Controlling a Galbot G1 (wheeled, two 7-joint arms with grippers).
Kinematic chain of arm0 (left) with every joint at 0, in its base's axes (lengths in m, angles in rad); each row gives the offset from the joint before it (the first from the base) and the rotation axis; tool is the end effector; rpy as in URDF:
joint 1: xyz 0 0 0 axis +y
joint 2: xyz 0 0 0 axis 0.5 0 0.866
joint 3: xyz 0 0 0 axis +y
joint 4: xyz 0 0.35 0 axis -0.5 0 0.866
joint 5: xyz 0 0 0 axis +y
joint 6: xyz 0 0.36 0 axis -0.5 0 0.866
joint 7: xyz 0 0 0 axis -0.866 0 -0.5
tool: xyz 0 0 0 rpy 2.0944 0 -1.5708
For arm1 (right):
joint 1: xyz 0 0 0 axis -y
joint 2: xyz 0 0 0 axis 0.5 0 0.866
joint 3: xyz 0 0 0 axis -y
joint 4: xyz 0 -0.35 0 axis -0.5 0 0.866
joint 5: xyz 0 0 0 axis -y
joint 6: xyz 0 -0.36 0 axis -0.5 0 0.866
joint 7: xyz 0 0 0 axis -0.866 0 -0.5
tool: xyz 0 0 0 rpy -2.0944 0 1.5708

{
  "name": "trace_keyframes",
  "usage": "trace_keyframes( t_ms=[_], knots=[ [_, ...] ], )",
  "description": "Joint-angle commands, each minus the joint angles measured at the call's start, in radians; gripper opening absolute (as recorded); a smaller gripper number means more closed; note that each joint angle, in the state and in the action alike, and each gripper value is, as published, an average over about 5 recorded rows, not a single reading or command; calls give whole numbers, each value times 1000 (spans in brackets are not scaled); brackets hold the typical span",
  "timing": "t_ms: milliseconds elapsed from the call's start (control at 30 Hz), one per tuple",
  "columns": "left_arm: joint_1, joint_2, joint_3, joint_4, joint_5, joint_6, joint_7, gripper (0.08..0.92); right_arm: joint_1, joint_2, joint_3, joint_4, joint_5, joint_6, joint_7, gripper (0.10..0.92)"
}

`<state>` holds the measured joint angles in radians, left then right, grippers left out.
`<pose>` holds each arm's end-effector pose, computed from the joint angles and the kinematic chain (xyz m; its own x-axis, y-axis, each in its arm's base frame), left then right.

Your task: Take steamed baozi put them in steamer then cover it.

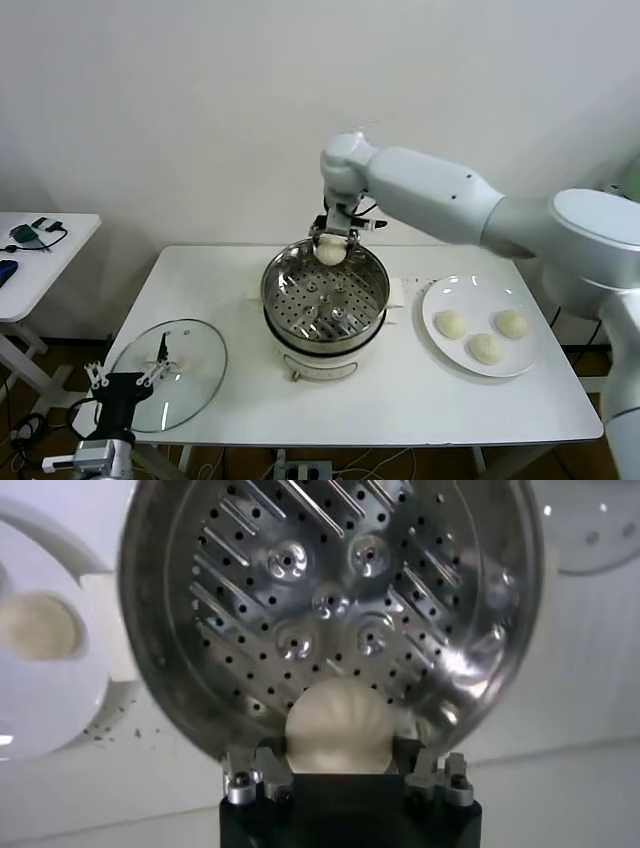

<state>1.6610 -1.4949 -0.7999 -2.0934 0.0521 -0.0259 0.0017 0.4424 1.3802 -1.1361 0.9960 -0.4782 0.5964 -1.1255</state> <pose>0.1512 0.0978 -0.3064 -0.9812 -0.1897 0.0342 -0.1739 0.9478 0.2672 0.5887 0.1921 -0.0748 -0.2997 -0.0378 0.9533 -0.0565 -0.9968 -0.0573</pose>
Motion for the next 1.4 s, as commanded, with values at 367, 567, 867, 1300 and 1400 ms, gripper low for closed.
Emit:
trace_keyframes(
  t_ms=[367, 567, 867, 1300, 1400],
  knots=[
    [-3, -3, 11, 0, 2, 1, 0, 823, -140, 47, 53, -26, -219, 38, 33, 731],
    [-1, -5, 12, -1, 3, 3, -4, 823, -106, 22, 51, 2, -154, 30, 13, 818],
    [25, -16, 8, -32, 5, 6, -6, 823, 124, -165, -31, 154, 177, -39, -7, 823],
    [57, -16, 6, -48, 2, -6, -8, 823, 385, -611, -410, 315, 821, -653, 224, 823],
    [60, -15, 8, -51, 5, -7, -8, 823, 301, -698, -365, 308, 847, -785, 208, 823]
  ],
)
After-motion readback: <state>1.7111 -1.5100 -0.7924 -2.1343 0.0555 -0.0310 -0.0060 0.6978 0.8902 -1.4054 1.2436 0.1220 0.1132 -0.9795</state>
